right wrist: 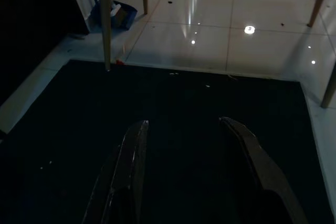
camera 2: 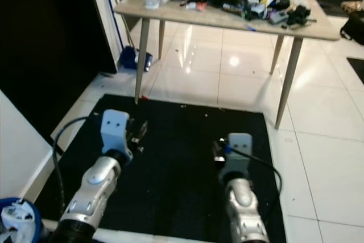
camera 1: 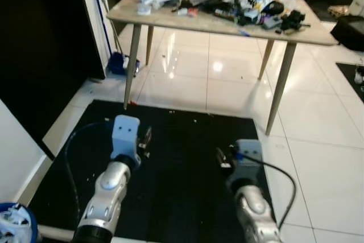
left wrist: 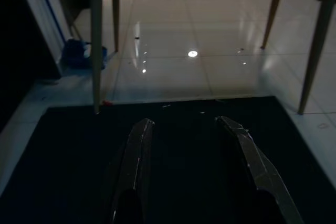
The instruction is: Picking trash to rubbish bin
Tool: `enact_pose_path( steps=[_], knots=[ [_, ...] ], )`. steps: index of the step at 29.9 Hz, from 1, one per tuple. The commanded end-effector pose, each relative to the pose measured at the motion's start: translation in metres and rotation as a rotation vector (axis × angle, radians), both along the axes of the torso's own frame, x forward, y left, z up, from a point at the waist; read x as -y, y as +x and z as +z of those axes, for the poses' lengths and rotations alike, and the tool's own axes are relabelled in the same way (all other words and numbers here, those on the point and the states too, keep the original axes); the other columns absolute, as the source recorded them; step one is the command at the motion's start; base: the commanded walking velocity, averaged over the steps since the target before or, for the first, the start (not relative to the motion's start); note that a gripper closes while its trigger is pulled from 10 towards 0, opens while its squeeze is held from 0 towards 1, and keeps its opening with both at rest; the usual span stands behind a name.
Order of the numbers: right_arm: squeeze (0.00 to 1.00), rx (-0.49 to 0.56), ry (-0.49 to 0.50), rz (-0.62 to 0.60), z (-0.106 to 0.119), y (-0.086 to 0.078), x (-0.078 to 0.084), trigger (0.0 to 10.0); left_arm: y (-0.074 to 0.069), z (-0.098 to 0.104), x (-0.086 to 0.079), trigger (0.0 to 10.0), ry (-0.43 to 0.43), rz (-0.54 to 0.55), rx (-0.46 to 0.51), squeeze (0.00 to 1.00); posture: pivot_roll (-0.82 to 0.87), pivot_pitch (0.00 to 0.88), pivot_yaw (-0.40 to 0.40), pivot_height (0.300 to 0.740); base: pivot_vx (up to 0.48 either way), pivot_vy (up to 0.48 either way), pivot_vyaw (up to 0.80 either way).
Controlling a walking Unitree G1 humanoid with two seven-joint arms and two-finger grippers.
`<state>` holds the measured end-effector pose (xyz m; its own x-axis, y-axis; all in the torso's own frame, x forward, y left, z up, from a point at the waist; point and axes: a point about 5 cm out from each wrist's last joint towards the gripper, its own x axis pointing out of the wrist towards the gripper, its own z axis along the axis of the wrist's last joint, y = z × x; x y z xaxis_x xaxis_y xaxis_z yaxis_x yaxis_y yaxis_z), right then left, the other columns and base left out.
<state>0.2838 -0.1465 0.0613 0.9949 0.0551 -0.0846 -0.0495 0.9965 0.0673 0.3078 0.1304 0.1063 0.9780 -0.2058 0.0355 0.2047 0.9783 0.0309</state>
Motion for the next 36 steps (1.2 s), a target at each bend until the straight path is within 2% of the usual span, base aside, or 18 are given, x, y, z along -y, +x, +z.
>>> enact_pose_path(
  steps=[1,36],
  knots=[
    [0.00,-0.014,-0.004,-0.016,-0.0035,-0.0033,0.0054,10.0,-0.0028,-0.0046,0.0012,10.0,0.010,-0.006,-0.017,0.00,-0.06,0.124,0.009,0.740,0.296,0.000,0.00],
    [0.00,-0.015,-0.002,-0.021,-0.0034,-0.0031,0.0056,10.0,-0.0039,-0.0059,0.0040,10.0,0.004,-0.014,-0.020,0.00,-0.07,0.128,0.011,0.740,0.297,0.000,0.00]
  ],
)
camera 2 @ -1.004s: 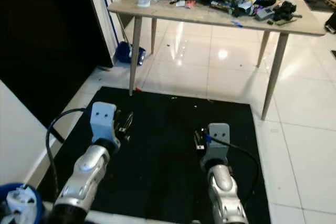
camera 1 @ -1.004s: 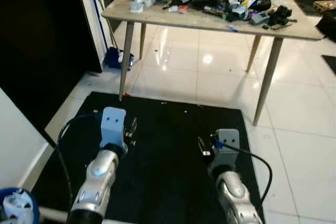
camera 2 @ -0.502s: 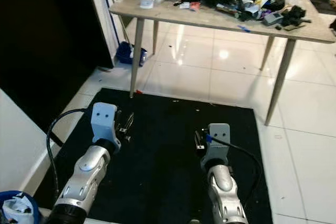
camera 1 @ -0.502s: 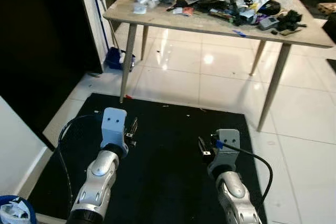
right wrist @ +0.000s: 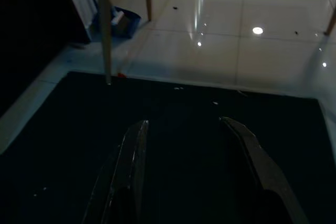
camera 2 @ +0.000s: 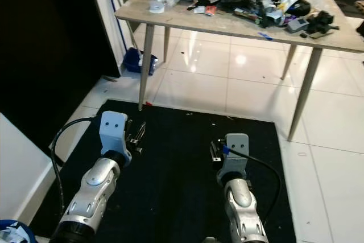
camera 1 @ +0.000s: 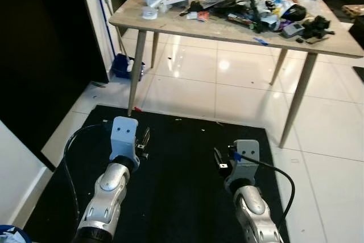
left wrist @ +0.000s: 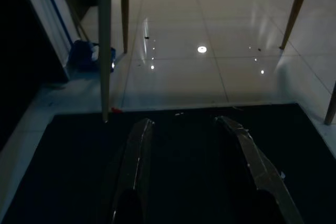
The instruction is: Picking trash to rubbish bin
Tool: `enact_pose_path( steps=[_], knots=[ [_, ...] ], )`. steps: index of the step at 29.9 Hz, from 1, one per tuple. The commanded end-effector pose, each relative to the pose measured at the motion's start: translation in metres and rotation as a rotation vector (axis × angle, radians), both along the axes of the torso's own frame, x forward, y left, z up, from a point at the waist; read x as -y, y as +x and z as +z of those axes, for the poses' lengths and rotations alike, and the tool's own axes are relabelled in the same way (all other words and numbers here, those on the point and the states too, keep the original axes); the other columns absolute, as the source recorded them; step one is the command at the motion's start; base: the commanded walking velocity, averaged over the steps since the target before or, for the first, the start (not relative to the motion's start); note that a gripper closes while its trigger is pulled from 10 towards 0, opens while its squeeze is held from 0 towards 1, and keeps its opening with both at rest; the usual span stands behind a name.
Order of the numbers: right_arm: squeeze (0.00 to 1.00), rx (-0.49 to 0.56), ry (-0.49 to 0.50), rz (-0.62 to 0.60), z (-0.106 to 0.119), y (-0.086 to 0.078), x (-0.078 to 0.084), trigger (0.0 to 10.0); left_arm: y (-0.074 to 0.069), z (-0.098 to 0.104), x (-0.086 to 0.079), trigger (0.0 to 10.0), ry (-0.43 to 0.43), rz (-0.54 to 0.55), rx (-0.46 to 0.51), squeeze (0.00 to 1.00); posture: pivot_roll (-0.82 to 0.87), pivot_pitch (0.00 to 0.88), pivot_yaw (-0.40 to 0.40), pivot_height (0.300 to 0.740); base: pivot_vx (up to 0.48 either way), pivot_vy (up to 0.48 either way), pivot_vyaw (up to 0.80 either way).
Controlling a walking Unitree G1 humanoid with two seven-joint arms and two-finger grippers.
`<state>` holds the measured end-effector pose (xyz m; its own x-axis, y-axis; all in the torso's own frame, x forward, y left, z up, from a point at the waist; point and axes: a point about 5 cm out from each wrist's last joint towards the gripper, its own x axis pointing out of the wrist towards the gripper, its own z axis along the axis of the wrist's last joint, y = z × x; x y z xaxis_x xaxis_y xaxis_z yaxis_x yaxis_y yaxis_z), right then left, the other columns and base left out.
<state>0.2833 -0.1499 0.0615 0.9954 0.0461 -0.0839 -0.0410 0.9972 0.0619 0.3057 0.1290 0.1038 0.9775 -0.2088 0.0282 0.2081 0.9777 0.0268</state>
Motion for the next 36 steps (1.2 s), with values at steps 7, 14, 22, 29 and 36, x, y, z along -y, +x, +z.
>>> enact_pose_path(
  steps=[7,14,22,29,36],
  knots=[
    [0.00,-0.014,-0.004,-0.013,-0.0036,-0.0030,0.0015,10.0,-0.0020,-0.0034,0.0029,10.0,0.010,-0.018,-0.013,0.00,-0.07,0.129,0.014,0.740,0.300,0.000,0.00],
    [0.00,-0.007,-0.017,-0.014,-0.0034,-0.0027,0.0016,10.0,-0.0021,-0.0033,0.0027,10.0,0.016,-0.027,-0.012,0.00,-0.07,0.120,0.021,0.740,0.299,0.000,0.00],
    [0.00,-0.002,-0.017,-0.014,-0.0031,-0.0021,0.0008,10.0,-0.0016,-0.0022,0.0023,10.0,0.022,-0.032,-0.009,0.00,-0.07,0.111,0.025,0.740,0.300,0.000,0.00],
    [0.00,-0.002,-0.018,-0.014,-0.0036,-0.0025,0.0006,10.0,-0.0017,-0.0020,0.0021,10.0,0.026,-0.035,-0.007,0.00,-0.07,0.103,0.026,0.740,0.299,0.000,0.00],
    [0.00,0.003,-0.018,-0.015,-0.0033,-0.0020,0.0008,10.0,-0.0013,-0.0012,0.0025,10.0,0.027,-0.038,-0.004,0.00,-0.06,0.098,0.026,0.740,0.298,0.000,0.00]
  ],
)
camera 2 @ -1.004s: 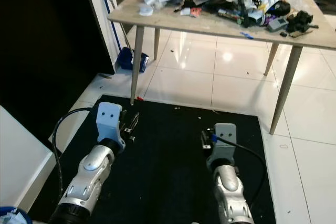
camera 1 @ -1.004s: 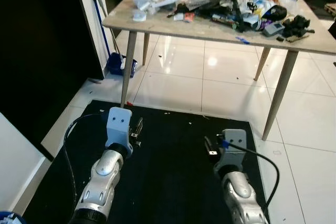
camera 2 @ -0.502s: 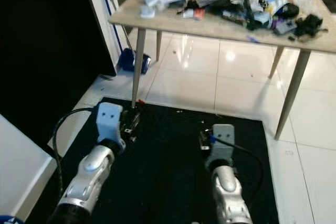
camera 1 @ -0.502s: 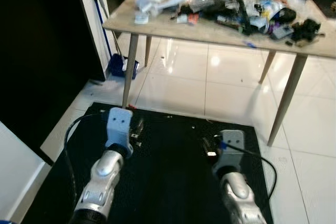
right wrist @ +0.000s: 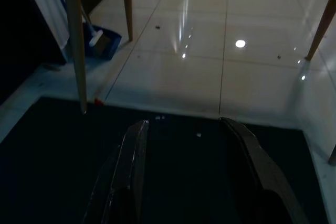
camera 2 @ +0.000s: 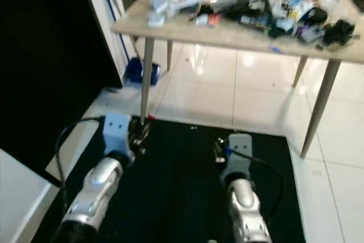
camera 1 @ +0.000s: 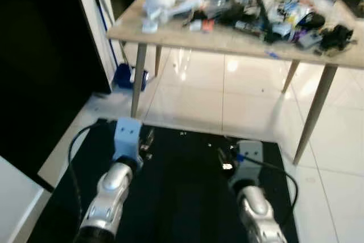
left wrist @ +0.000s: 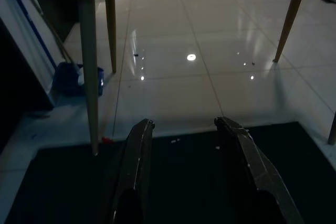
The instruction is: Picking trash to rubbish bin
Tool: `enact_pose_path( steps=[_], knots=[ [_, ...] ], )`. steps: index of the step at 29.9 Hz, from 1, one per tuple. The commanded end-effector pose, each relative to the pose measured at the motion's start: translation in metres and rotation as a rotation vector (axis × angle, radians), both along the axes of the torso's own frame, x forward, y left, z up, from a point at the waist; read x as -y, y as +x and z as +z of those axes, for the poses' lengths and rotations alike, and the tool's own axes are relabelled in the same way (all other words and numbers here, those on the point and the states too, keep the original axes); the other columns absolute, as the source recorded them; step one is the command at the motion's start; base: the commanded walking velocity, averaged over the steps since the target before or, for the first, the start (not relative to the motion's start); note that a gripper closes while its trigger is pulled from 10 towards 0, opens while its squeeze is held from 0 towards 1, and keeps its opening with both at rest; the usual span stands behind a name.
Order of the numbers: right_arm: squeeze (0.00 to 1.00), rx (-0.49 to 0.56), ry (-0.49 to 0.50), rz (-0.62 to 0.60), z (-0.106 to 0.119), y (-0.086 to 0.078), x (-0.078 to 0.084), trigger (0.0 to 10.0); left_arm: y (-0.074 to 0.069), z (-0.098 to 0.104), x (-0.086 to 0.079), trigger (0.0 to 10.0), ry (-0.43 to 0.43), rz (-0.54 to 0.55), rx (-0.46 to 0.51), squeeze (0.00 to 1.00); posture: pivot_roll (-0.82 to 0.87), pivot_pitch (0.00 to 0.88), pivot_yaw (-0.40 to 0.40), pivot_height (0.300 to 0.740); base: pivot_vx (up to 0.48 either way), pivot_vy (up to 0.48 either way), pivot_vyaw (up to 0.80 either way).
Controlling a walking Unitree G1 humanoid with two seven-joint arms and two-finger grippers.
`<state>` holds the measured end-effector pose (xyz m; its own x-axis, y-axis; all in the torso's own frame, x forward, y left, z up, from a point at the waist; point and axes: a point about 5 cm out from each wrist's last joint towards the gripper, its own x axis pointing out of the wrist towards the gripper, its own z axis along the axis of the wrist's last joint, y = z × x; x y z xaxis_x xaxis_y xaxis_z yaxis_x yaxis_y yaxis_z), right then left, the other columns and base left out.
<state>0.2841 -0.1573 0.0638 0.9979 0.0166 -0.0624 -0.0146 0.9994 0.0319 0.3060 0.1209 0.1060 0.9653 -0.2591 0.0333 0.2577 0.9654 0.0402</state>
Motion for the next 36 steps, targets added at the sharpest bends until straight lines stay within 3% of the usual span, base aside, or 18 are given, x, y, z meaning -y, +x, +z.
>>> enact_pose_path(
  steps=[1,36],
  knots=[
    [0.00,-0.020,0.011,0.012,-0.0056,-0.0028,-0.0066,10.0,-0.0016,-0.0034,-0.0056,10.0,0.015,0.014,-0.012,0.00,-0.06,0.098,0.026,0.740,0.296,0.000,0.00],
    [0.00,-0.010,0.018,0.006,-0.0045,-0.0028,-0.0070,10.0,-0.0011,-0.0023,-0.0062,10.0,0.018,0.009,-0.010,0.00,-0.06,0.108,0.030,0.740,0.300,0.000,0.00]
  ],
)
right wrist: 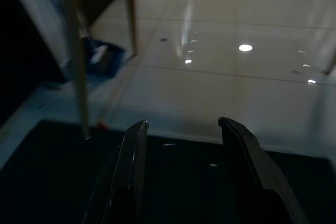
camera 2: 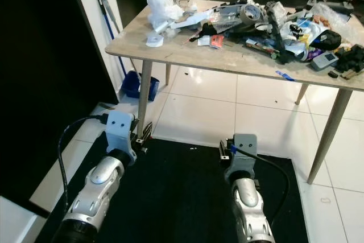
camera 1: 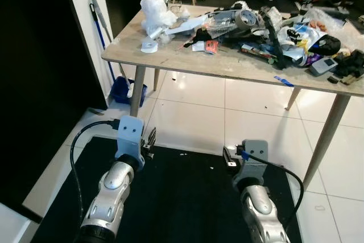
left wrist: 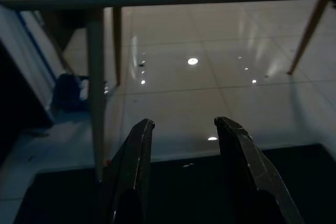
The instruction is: Picking trash to rubbish bin
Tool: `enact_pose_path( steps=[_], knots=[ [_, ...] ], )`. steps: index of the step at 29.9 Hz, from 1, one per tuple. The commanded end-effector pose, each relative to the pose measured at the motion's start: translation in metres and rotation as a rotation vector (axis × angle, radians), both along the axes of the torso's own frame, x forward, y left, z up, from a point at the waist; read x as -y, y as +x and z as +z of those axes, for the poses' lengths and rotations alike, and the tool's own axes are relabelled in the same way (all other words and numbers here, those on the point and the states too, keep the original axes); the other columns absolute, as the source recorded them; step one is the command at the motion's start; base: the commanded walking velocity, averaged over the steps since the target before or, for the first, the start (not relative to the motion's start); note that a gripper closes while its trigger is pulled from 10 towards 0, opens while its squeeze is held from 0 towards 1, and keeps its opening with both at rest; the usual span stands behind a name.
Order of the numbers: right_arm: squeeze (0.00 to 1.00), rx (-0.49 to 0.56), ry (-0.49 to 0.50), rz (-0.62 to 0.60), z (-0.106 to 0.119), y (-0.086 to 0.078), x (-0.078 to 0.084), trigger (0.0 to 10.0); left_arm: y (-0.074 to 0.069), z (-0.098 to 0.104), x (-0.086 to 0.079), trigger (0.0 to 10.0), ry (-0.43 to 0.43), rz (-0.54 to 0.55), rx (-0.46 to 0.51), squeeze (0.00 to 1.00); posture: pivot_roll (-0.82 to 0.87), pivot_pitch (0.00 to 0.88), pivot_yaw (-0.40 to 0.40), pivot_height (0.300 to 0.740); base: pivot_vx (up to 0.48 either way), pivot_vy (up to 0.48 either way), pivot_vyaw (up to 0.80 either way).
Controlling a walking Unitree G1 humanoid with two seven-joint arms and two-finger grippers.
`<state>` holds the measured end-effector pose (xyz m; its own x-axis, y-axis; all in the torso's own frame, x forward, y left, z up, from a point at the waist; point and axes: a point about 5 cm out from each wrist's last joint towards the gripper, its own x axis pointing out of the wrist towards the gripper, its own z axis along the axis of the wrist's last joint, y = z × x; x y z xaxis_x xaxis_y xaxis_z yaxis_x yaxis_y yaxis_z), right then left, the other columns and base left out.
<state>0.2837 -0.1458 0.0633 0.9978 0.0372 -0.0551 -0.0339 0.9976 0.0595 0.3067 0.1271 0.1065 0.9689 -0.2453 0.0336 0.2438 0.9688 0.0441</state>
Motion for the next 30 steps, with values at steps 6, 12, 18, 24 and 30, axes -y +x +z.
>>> enact_pose_path(
  steps=[6,12,18,24,30],
  knots=[
    [0.00,-0.005,-0.009,-0.009,-0.001,-0.001,0.005,10.0,-0.002,-0.002,-0.001,10.0,0.016,0.000,-0.008,0.00,-0.06,0.120,0.021,0.740,0.301,0.000,0.00],
    [0.00,0.037,-0.017,-0.012,0.008,0.001,0.006,10.0,-0.002,0.000,-0.003,10.0,0.024,0.004,-0.001,0.00,-0.06,0.123,0.016,0.740,0.298,0.000,0.00],
    [0.00,0.097,-0.018,-0.040,0.021,0.006,0.011,10.0,0.000,0.003,-0.001,10.0,0.026,-0.003,0.007,0.00,-0.06,0.118,0.033,0.740,0.299,0.000,0.00],
    [0.00,0.124,-0.017,-0.047,0.028,0.008,0.010,10.0,0.004,0.007,0.002,10.0,0.023,-0.015,0.016,0.00,-0.07,0.124,0.035,0.740,0.298,0.000,0.00],
    [0.00,0.170,-0.039,-0.040,0.038,0.009,0.009,10.0,0.006,0.021,0.008,10.0,-0.010,-0.021,0.054,0.00,-0.07,0.134,0.031,0.740,0.298,0.000,0.00]
  ],
)
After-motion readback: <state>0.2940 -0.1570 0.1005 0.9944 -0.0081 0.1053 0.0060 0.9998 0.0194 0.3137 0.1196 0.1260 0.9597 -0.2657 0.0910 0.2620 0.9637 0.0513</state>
